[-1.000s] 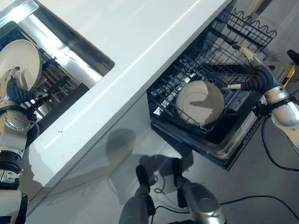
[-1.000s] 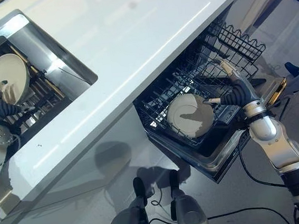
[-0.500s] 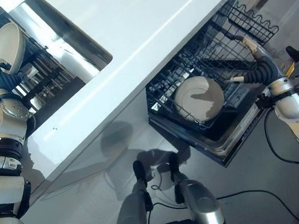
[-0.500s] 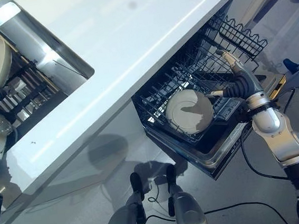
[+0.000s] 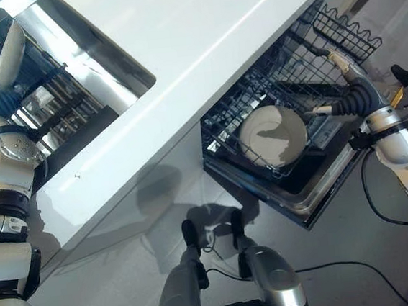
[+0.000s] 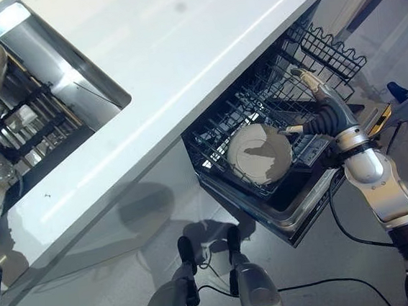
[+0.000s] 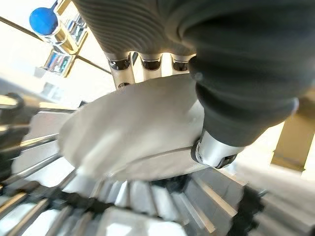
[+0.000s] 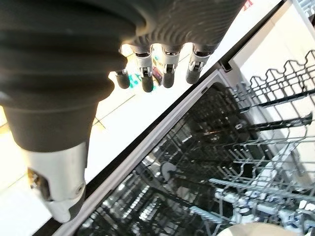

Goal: Pick up plates and place into dishwasher.

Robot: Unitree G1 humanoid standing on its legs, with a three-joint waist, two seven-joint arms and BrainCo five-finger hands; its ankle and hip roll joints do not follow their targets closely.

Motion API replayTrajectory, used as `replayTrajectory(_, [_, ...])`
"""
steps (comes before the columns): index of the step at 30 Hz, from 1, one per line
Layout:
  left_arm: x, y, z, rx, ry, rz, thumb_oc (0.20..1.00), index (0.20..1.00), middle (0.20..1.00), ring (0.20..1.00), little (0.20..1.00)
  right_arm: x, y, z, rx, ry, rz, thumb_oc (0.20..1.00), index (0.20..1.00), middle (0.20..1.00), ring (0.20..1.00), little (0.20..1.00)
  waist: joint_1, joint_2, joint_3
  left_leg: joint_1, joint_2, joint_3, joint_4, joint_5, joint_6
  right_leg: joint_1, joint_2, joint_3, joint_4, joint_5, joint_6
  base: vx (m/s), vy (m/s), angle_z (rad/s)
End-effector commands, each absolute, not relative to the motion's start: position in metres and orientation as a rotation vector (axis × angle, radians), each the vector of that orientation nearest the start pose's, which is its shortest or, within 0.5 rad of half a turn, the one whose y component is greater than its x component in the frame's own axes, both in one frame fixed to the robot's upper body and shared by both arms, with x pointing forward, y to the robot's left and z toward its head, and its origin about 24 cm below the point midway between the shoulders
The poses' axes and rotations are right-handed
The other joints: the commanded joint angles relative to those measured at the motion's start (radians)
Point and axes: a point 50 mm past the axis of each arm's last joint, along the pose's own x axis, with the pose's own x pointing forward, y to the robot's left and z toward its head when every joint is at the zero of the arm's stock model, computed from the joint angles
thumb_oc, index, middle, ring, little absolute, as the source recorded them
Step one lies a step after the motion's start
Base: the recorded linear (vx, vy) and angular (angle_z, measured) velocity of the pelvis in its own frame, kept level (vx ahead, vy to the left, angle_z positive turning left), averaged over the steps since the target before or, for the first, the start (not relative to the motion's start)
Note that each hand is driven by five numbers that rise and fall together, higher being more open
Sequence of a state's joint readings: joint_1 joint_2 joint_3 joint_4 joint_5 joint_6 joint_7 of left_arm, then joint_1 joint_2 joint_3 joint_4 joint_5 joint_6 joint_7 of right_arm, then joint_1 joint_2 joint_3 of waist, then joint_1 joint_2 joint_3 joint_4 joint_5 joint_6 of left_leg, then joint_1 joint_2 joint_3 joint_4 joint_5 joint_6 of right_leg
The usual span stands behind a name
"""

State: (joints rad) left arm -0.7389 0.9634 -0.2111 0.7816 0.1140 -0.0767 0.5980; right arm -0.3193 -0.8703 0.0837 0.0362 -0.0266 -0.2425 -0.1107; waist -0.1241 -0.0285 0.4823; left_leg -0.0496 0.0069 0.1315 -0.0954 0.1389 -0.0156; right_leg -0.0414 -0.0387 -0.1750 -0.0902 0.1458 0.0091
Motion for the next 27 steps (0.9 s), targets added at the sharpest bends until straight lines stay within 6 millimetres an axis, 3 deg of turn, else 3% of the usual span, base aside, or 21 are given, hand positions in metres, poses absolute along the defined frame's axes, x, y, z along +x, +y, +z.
replayTrajectory(1, [0.319, 0.353, 0.224, 1.086, -0.44, 0.803, 0.2, 0.2, 0.2, 0.2, 0.2, 0.271, -0.243, 0.215, -0.844, -0.692, 0.03, 1.0, 1.0, 1.0, 1.0, 1.0, 0.002, 0.021, -0.096, 0.01, -0.046, 0.02, 0.035, -0.17, 0.001, -0.076, -0.025, -0.004, 0.138, -0.165, 0.102, 0.06, -0.084, 0.04])
replayTrajectory(16, [0.302, 0.331, 0.169, 1.16, -0.419, 0.566, 0.2, 0.2, 0.2, 0.2, 0.2, 0.257, -0.233, 0.195, -0.776, -0.725, 0.099, 1.0, 1.0, 1.0, 1.0, 1.0, 0.048, 0.054, -0.259, 0.133, -0.045, -0.004, 0.027, -0.192, -0.002, 0.082, -0.036, -0.046, 0.111, -0.192, 0.097, 0.07, -0.084, 0.05])
replayTrajectory(21, [0.301, 0.323, 0.173, 1.193, -0.47, 0.502, 0.2, 0.2, 0.2, 0.2, 0.2, 0.256, -0.225, 0.199, -0.812, -0.765, 0.137, 1.0, 1.0, 1.0, 1.0, 1.0, 0.063, 0.056, -0.291, 0.149, -0.043, -0.013, 0.023, -0.195, -0.005, 0.108, -0.035, -0.054, 0.099, -0.195, 0.098, 0.04, -0.082, 0.04])
replayTrajectory(27, [0.304, 0.299, 0.188, 1.23, -0.6, 0.389, 0.2, 0.2, 0.2, 0.2, 0.2, 0.262, -0.211, 0.219, -0.799, -0.871, 0.16, 1.0, 1.0, 1.0, 1.0, 1.0, 0.098, 0.054, -0.318, 0.16, -0.043, -0.033, 0.021, -0.198, -0.008, 0.134, -0.038, -0.073, 0.088, -0.197, 0.099, 0.01, -0.071, 0.07])
